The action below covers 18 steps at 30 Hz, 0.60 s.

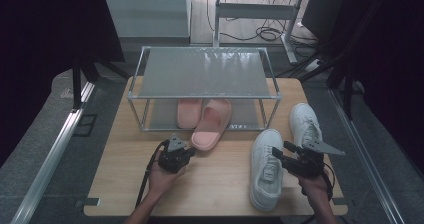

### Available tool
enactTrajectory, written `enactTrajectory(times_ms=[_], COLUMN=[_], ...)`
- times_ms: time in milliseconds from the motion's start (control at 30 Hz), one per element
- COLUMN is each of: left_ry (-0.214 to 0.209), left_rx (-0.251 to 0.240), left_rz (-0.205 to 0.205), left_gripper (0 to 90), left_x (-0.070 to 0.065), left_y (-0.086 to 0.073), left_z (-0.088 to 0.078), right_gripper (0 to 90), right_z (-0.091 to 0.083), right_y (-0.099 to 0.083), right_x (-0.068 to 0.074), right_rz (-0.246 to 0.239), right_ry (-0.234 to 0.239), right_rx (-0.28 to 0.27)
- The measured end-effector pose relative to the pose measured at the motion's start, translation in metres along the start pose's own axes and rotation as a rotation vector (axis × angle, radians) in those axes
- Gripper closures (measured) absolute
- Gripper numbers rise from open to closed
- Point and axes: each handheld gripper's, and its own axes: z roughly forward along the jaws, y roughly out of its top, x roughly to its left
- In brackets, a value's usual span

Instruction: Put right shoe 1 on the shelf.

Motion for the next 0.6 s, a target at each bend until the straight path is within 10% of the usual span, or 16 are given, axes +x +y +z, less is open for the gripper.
enactTrajectory(times_ms=[600], left_ry=[-0.014], left_rx=[0.08], left_rz=[0.07], left_gripper=[90.0], left_x=[-0.01], left_y=[0.008], left_z=[0.037], right_gripper=[42.3], right_z=[-0.001], right_y=[0.0], right_x=[-0.002], right_rz=[0.001], right_ry=[-0.002], right_rx=[-0.004])
